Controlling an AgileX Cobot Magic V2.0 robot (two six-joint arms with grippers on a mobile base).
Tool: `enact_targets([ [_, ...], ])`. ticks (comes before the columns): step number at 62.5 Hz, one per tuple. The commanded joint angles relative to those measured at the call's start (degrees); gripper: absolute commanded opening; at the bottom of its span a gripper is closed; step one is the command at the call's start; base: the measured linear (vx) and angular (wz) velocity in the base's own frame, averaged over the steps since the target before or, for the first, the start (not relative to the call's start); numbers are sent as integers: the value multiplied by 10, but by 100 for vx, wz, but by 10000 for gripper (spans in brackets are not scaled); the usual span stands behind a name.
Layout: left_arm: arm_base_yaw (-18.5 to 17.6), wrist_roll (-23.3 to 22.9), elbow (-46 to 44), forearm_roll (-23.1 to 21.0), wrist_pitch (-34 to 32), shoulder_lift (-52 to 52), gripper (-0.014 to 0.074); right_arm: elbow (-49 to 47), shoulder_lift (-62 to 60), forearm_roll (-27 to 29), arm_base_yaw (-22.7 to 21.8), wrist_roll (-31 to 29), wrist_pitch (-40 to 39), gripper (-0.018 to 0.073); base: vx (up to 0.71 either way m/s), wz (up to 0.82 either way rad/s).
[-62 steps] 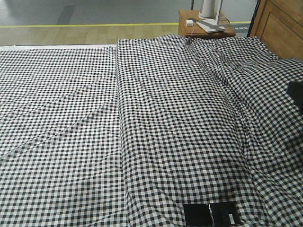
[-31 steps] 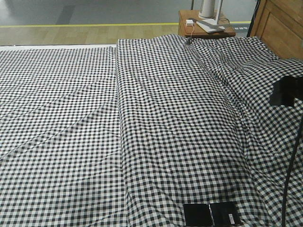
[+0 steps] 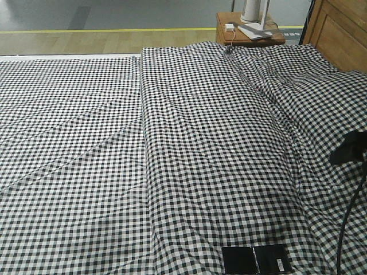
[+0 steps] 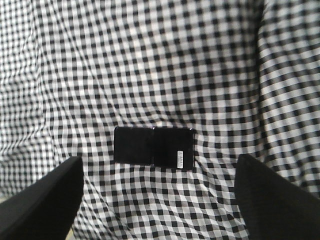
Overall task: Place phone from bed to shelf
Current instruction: 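Lower the open right gripper over the black phone near the bed edge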
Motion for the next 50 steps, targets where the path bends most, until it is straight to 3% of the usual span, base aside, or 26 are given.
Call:
enact_targets([
  [1, -2, -2, 0, -3, -39, -3, 1, -18, 13, 35, -5, -44, 3, 575, 0, 0],
  [20, -2, -2, 0, -3, -39, -3, 1, -18, 151, 112, -4, -164, 16, 575, 0, 0],
  [50, -2, -2, 0, -3, -39, -3, 1, -18, 323, 148, -4, -275, 42, 568, 0, 0],
])
